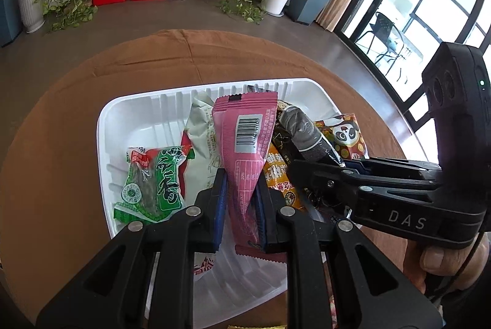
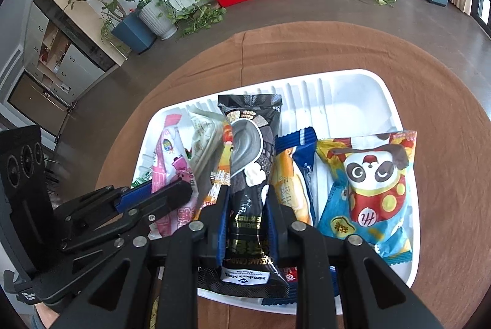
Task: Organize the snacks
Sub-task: 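Lower both bars into the tray and open both grippers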
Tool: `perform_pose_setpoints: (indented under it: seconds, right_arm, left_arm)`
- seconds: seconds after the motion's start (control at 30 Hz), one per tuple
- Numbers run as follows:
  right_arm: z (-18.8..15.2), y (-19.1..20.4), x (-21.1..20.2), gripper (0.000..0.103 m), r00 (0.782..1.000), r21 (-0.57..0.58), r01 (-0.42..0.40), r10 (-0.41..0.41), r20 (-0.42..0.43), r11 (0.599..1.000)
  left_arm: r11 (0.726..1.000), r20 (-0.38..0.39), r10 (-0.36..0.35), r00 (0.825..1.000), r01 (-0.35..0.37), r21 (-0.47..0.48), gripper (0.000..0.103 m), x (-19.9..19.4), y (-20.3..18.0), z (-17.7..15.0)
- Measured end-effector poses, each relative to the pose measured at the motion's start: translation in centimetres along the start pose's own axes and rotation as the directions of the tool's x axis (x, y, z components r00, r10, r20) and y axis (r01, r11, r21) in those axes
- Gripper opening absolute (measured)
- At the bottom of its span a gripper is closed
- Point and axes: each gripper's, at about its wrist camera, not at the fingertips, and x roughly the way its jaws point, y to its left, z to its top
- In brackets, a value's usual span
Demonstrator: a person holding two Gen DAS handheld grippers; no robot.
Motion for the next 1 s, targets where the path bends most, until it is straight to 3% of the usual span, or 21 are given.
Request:
perform_pose_setpoints:
  seconds: [0.37, 0.5, 0.6, 0.67, 0.73, 0.8, 0.9, 1.0]
  right_arm:
    - [0.0, 0.1, 0.5, 0.026, 1.000, -0.003, -0.006, 0.006, -0.006, 1.000]
    - [0.1, 0.1, 0.6, 0.030, 1.000, -0.008, -0.006, 0.006, -0.003, 1.000]
    - [0.0, 0.2, 0.4, 0.033, 1.000, -0.012, -0.004, 0.004, 0.005, 1.000]
    - [0.0, 0.3, 0.0, 0.033, 1.000, -0.014, 0.001, -0.001, 0.012, 1.000]
    - [-0.2, 0.4, -0.5, 0.035, 1.000, -0.017, 0.002, -0.002, 0.022, 1.000]
    - [-0.3, 0.6, -1.2, 0.044, 0.999, -0.021, 0.005, -0.005, 0.034, 1.000]
    - [-0.8, 0.9, -2.9, 0.059, 0.998, -0.027, -0.003, 0.005, 0.060, 1.000]
    - [-1.9, 1.1, -5.7, 0.075, 0.992, -0.050, -0.018, 0.024, 0.122, 0.999]
  left_arm:
    - [1.000, -0.001, 0.014, 1.000, -0.014, 0.010, 0.017, 0.0, -0.6, -0.6]
    - [1.000, 0.004, 0.012, 1.000, -0.012, 0.014, 0.023, -0.4, -0.7, -0.9]
    - [1.000, 0.010, 0.014, 1.000, -0.014, 0.017, 0.032, -0.8, -0.8, -1.0]
    - [1.000, 0.021, 0.023, 1.000, -0.023, 0.010, 0.045, -1.2, -0.6, -1.0]
    - [1.000, 0.030, 0.016, 0.999, -0.016, 0.007, 0.049, -1.7, -0.6, -1.2]
    - [1.000, 0.039, 0.016, 0.999, -0.017, 0.012, 0.053, -2.5, -0.8, -1.4]
    - [1.000, 0.069, 0.009, 0.998, -0.010, 0.022, 0.067, -4.3, -1.3, -1.9]
    - [0.999, 0.113, 0.009, 0.994, -0.014, 0.040, 0.090, -6.8, -1.9, -2.8]
